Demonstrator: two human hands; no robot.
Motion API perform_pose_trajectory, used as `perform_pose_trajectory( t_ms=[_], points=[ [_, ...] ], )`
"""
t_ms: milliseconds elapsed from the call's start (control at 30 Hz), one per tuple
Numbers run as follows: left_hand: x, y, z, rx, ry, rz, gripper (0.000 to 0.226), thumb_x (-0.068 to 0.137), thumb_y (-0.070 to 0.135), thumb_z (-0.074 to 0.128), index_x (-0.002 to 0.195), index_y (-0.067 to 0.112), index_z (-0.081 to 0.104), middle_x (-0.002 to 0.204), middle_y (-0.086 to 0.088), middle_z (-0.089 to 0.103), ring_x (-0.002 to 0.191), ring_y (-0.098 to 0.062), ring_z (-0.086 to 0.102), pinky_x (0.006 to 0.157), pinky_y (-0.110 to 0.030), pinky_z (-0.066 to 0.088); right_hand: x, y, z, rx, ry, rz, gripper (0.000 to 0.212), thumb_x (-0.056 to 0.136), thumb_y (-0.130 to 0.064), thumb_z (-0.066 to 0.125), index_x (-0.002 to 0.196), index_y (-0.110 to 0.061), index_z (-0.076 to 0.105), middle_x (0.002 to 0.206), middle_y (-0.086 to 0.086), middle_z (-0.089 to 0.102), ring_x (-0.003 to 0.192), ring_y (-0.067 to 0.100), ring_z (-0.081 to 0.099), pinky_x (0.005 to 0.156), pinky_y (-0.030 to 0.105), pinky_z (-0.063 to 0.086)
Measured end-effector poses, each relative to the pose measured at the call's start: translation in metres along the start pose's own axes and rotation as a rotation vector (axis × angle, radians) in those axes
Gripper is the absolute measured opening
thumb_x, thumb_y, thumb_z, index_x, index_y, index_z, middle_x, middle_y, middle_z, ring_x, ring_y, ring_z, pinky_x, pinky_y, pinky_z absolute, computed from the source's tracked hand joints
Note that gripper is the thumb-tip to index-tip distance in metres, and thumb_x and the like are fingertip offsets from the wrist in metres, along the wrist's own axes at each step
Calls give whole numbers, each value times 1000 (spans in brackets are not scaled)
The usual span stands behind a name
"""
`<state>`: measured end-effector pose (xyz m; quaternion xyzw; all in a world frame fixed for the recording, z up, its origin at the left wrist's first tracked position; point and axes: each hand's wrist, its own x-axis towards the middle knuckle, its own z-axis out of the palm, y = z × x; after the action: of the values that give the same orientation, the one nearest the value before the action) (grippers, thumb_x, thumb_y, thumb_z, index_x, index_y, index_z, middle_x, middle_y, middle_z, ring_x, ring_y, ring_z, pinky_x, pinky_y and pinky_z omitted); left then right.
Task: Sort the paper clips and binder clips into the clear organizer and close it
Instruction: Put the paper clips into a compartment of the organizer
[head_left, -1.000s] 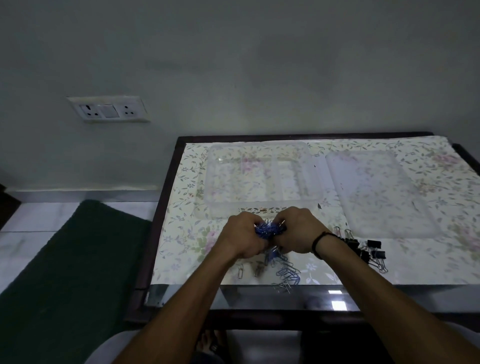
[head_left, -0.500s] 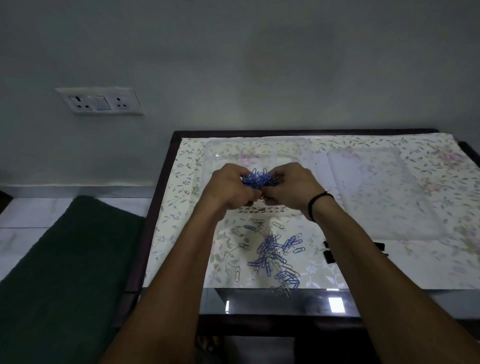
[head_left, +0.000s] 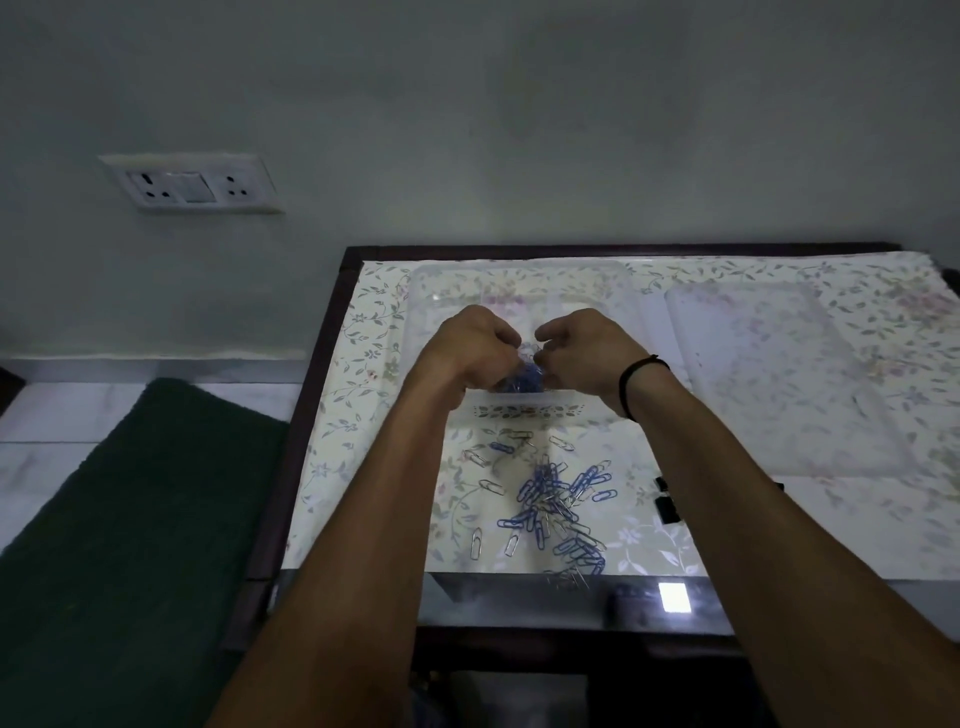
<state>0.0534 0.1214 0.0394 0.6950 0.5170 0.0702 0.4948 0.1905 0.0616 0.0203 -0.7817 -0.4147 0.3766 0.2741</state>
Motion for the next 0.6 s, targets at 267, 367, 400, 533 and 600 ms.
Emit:
perform_pose_trajectory(
  t_ms=[267,367,400,533,600],
  points=[
    [-19,-3,-12,-59,116,17,20,82,-3,74,97,9,80,90,-14,77,74,-21,75,75,-35,65,-40,-3,-17,-162,128,-142,20,89,-25,67,105,-16,75,94,5,77,80,16,72,78,23,55],
    [-35,-3,-10,-30,94,45,13,81,-2,76,89,8,80,79,-12,77,65,-19,74,69,-33,65,-53,5,-25,-300,177,-175,19,88,-28,69,87,-11,78,83,6,76,74,17,68,74,27,56],
    [-40,-4,-6,15,51,57,12,81,-2,77,88,8,81,79,-10,78,65,-19,74,69,-33,65,-58,9,-26,-349,170,-170,21,88,-29,70,84,-10,78,80,8,76,74,20,69,74,30,58],
    [-47,-18,18,452,-128,196,27,86,5,70,109,16,78,103,-2,78,87,-16,76,83,-33,62,-65,31,-23,-539,-20,-99,21,88,-27,69,84,-10,79,79,10,76,71,22,70,75,32,60],
    [-50,-25,31,735,-185,280,39,88,8,65,126,17,70,125,-3,71,110,-20,67,97,-35,55,-63,47,-16,-617,-125,-72,20,89,-22,64,92,-8,78,90,12,76,79,23,70,79,34,60]
  ],
)
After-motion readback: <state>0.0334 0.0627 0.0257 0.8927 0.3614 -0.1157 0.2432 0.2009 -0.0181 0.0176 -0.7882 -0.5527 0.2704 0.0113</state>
